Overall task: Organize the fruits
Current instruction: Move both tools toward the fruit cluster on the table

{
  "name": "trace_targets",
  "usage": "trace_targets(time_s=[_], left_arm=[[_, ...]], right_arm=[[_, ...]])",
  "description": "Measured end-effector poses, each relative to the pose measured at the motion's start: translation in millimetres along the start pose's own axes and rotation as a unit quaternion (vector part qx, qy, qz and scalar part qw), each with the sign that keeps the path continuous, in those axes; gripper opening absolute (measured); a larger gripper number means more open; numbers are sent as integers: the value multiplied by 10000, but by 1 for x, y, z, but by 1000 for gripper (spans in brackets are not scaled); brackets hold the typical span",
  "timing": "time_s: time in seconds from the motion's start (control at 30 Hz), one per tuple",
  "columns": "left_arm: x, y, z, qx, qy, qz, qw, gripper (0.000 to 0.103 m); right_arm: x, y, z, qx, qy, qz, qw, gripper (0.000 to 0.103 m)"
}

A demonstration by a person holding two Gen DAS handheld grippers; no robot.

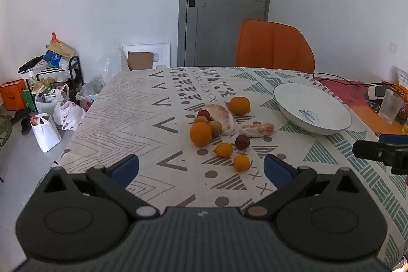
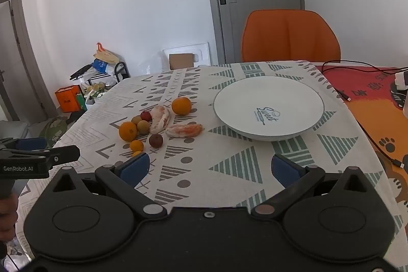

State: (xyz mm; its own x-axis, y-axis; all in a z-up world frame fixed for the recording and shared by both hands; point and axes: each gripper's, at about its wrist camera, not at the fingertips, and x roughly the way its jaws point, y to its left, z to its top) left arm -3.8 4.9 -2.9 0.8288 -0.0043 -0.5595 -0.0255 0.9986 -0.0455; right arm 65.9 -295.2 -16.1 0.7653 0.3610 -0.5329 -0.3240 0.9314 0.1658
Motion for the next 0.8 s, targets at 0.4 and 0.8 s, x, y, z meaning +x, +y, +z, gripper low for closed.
trace_targets(time_s=[0.4, 0.8], left_arm=[[0, -1, -2, -2, -9, -90, 10000, 103], [0, -2, -3, 21, -55, -183, 9998, 103]], right_arm=[[3, 1, -2, -14, 33, 21, 10000, 103], [3, 0, -3, 22, 16, 13, 10000, 103]])
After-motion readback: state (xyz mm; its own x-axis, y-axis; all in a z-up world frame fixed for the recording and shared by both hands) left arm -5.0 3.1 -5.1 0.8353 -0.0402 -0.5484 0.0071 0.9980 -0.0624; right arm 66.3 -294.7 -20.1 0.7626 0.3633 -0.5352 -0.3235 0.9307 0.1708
